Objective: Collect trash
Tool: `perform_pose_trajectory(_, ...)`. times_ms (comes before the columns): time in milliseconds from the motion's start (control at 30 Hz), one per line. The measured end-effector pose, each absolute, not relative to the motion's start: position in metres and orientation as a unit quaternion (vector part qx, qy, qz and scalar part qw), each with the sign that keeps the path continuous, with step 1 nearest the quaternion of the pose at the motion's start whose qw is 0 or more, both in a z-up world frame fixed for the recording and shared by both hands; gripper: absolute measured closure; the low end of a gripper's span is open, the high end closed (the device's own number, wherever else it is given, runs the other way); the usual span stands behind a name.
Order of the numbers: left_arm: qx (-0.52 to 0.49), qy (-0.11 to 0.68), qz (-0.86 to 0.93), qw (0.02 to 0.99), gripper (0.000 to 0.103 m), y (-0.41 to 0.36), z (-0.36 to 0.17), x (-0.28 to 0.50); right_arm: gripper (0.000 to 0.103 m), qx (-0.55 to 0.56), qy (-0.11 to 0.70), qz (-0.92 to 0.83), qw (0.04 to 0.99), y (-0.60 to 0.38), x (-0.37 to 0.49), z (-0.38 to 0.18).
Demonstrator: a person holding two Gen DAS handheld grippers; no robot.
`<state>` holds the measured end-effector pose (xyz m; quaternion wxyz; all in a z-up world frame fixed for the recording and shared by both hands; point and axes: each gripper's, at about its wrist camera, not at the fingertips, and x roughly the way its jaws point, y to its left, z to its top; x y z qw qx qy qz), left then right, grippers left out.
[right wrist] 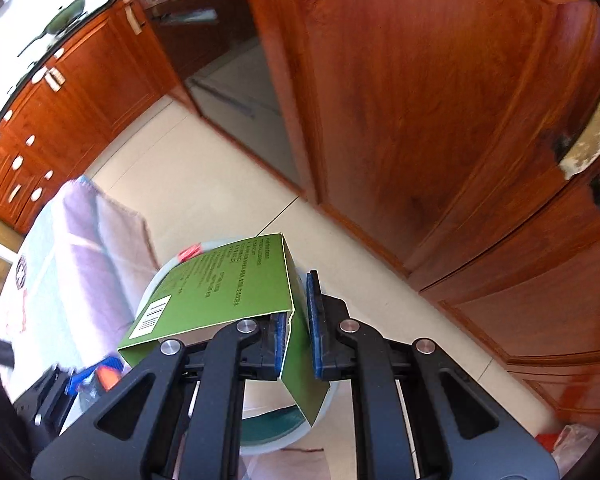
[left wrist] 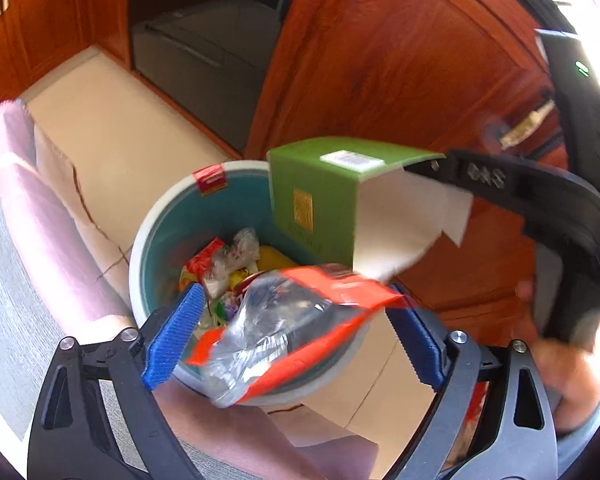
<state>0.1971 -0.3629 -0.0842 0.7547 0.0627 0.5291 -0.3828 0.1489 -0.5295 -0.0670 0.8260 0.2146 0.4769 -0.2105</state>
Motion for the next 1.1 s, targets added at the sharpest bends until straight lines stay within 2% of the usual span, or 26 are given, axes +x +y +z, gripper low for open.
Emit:
perform_pose_trajectory(367, 0.068, 0.537, -0.363, 0.758, 0.009, -0.355, -0.092, 0.201, 0.093, 0.23, 0.492, -0.176, 0.821, -0.531, 0.153, -0.072)
perform_pose_trajectory(433, 0.068, 0.538, -0.359, 0.76, 0.009, -0.349, -0.092, 0.2, 0.089, 0.234, 0.502, -0.153, 0.819, -0.525, 0.157, -0.076)
perform_pose_trajectory(500, 0.066, 0.541, -0.353, 0.76, 0.009, -0.345, -0.094, 0.201, 0.067, 0.231, 0.515, -0.135, 0.814, -0.518, 0.161, -0.08)
perform_pose_trajectory(533, 0.065, 0.544, -0.35, 0.76, 0.009, -0.343, -0.095, 0.202, 0.041, 0.228, 0.517, -0.132, 0.815, -0.514, 0.162, -0.08)
perform_pose_trajectory(567, 0.065, 0.547, -0.348, 0.759, 0.009, -0.341, -0.096, 0.202, 0.034, 0.224, 0.515, -0.129, 0.817, -0.51, 0.162, -0.08)
perform_pose_trajectory(1000, 0.08, 0.54, -0.304, 0.781, 0.008, -0.332, -0.094, 0.199, 0.026, 0.218, 0.544, -0.109, 0.803, -0.484, 0.154, -0.084)
perform_pose_trajectory(1100, 0.053, 0.552, -0.313, 0.771, 0.008, -0.325, -0.095, 0.2, 0.026, 0.218, 0.546, -0.107, 0.802, -0.48, 0.149, -0.082)
